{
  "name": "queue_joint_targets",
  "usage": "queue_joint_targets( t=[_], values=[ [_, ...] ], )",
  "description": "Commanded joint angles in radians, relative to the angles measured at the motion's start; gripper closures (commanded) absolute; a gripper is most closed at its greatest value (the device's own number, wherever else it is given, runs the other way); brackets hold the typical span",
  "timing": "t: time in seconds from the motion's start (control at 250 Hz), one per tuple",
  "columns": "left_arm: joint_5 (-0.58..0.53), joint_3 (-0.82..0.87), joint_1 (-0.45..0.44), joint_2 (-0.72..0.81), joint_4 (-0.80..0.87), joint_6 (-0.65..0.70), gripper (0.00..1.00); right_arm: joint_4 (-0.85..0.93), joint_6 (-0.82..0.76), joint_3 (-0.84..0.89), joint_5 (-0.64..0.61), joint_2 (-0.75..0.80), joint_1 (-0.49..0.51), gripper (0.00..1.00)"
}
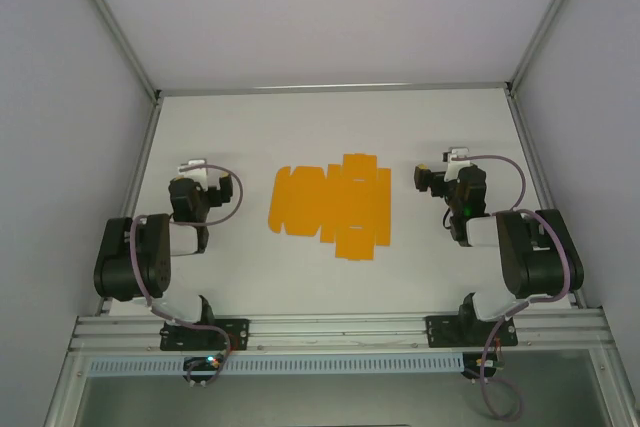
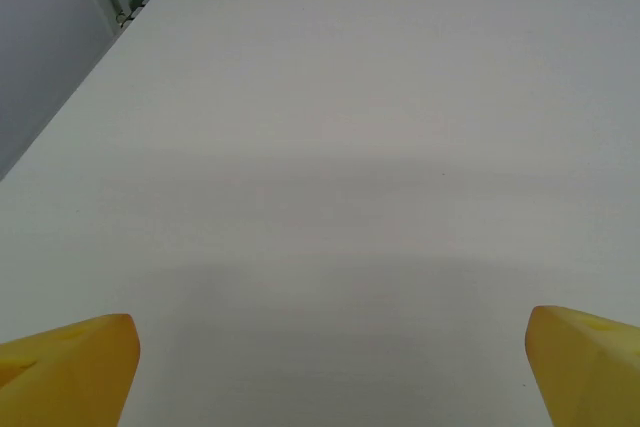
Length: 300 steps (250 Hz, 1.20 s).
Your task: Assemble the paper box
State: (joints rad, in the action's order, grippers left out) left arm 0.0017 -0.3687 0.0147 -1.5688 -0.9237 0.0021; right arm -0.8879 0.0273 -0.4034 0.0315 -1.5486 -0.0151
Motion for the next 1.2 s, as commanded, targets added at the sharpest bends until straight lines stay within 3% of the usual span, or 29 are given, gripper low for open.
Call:
queue_joint_targets(
  t=[0.0, 0.695, 0.851, 0.943, 1.018, 1.114, 1.194],
  values=[
    [0.017, -0.024, 0.006, 0.006, -0.001, 0.019, 0.00, -0.008, 0.007, -0.001, 0.007, 0.005, 0.004, 0.00],
    [0.015, -0.027, 0.006, 0.007, 0.009, 0.020, 0.00, -0.006, 0.010, -0.001, 0.007, 0.007, 0.003, 0.00],
    [-0.024, -0.031, 0.016, 0.044, 0.042, -0.011, 0.00, 0.039, 0.017, -0.002, -0.020, 0.067, 0.003, 0.00],
    [-0.018, -0.069, 0.007, 0.141, 0.190, 0.005, 0.00, 0.199, 0.006, -0.041, -0.040, 0.162, 0.021, 0.00],
    [-0.003, -0.160, -0.015, 0.231, 0.440, -0.014, 0.00, 0.445, 0.020, -0.138, -0.107, 0.266, 0.065, 0.00],
    [0.115, -0.280, -0.030, 0.266, 0.722, -0.166, 0.00, 0.829, 0.183, -0.318, -0.274, 0.302, 0.155, 0.04],
    [0.243, -0.338, -0.053, 0.252, 0.834, -0.259, 0.00, 1.093, 0.332, -0.443, -0.245, 0.275, 0.215, 0.13]
  ],
)
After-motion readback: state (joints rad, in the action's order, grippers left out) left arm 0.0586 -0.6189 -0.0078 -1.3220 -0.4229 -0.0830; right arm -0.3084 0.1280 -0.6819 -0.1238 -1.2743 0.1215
